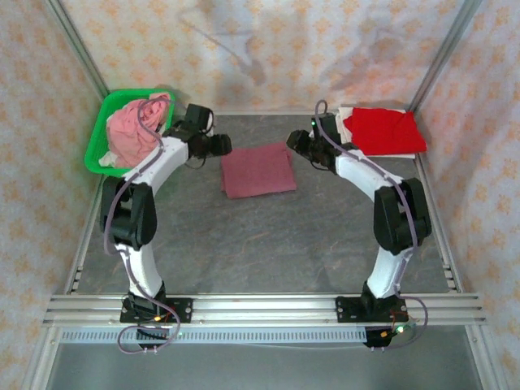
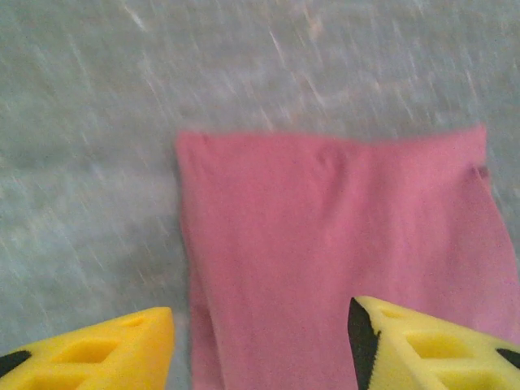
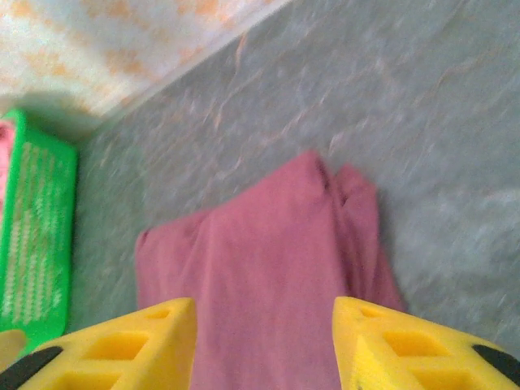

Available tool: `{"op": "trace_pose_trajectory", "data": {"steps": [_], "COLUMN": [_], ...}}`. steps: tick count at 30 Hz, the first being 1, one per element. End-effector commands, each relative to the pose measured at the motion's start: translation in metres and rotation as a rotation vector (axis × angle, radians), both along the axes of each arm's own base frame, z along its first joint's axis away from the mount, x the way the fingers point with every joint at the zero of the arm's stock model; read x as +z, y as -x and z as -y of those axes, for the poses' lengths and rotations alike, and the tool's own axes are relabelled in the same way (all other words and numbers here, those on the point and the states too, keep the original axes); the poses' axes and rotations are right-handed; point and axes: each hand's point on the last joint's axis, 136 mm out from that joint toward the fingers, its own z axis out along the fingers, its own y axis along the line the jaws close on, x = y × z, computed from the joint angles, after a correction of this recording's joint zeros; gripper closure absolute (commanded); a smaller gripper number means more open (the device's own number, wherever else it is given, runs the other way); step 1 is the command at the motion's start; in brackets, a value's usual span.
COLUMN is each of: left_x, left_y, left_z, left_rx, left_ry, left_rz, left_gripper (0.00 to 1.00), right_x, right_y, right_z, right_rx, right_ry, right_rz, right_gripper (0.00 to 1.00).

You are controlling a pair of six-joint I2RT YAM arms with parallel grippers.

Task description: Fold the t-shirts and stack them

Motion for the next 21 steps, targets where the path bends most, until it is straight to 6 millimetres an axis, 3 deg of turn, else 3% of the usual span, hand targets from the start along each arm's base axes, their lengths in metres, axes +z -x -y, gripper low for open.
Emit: {"op": "trace_pose_trajectory", "data": {"steps": [1,7,9,13,21], "left_x": [-0.023,-0.087,-0.095,-0.107,-0.123], "left_y": [0.011,0.015,0.013,0.01,0.015], "left_z": [0.023,0.022,0.019,0.017,0.013], "left_rx": [-0.029,-0.026,-0.018,-0.008,0.002], "left_ry": [0.0,-0.056,-0.072,-0.091,-0.11], "left_rz": [0.034,-0.085,-0.088,-0.108,-0.133], "left_gripper": [0.5,0.55,0.55,0.56,0.57], "right_x": [-0.011,-0.05,-0.06,-0.083,-0.111], "right_y": [0.011,0.001,-0.003,-0.009,-0.008], "right_z": [-0.011,0.0,-0.003,-0.009,-0.026], "right_rx": [0.057,0.075,0.11,0.162,0.241], "right_ry": [-0.086,-0.004,0.025,0.064,0.019], "right_rz": [-0.027,-0.083,-0.098,-0.15,-0.187], "right_gripper": [0.51,0.41,0.31,0.26,0.24]}}
